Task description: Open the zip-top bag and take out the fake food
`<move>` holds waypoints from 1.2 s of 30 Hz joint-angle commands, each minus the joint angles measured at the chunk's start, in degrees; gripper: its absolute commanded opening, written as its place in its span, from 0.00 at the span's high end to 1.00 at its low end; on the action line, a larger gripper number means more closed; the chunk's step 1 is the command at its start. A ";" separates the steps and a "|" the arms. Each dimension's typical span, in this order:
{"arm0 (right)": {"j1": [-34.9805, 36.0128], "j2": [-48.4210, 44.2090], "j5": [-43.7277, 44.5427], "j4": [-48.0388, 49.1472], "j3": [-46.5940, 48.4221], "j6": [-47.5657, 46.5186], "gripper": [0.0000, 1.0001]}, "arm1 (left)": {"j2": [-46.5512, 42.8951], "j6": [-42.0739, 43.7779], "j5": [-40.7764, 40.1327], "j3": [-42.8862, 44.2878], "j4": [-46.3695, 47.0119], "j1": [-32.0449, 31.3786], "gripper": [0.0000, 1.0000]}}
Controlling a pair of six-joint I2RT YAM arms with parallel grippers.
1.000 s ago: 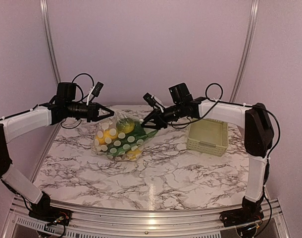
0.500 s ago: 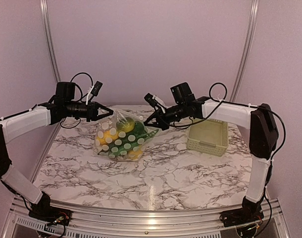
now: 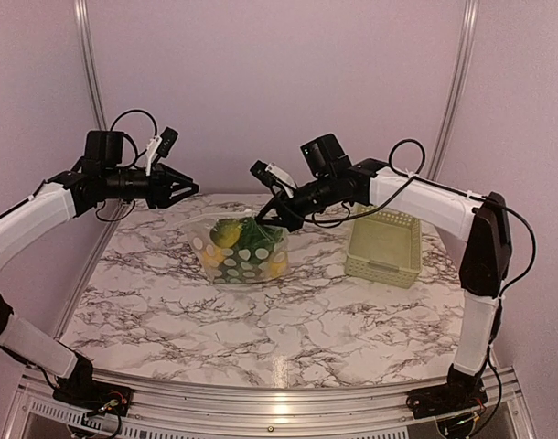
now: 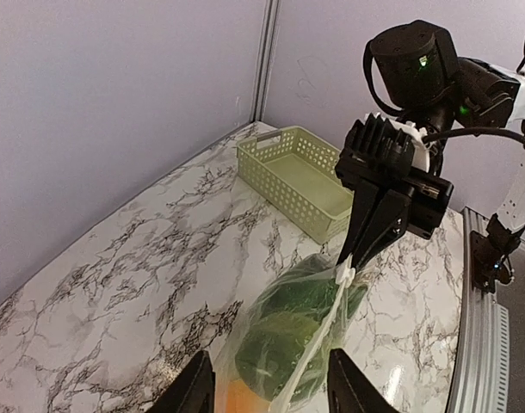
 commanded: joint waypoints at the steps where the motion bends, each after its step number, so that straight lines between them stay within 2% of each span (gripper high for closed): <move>1: 1.45 0.45 1.21 -3.26 2.30 -0.40 1.00 | -1.74 3.10 -4.18 -0.58 -1.19 -5.41 0.54; 7: 1.53 0.01 0.32 -4.07 1.51 -0.24 1.00 | 1.82 3.83 -6.07 -1.61 5.25 -12.85 0.55; 11: 1.55 0.16 -0.58 -4.91 1.60 -0.38 1.00 | 5.23 8.15 -6.36 1.28 3.30 -15.18 0.54; 16: 1.64 -0.33 -1.43 -4.71 0.78 -0.40 1.00 | 8.23 10.80 -5.12 3.31 1.74 -15.77 0.57; 21: 1.64 -0.97 -1.59 -4.46 0.05 -0.33 1.00 | 10.19 13.03 -4.24 5.02 0.09 -16.56 0.65; 25: 1.61 -1.20 -1.69 -4.17 -0.35 -0.24 1.00 | 12.52 16.09 -4.81 7.56 -4.35 -17.68 0.68; 36: 1.63 -1.96 -1.87 -3.34 -1.54 -0.15 1.00 | 13.56 16.11 -6.51 7.92 -5.94 -17.92 0.73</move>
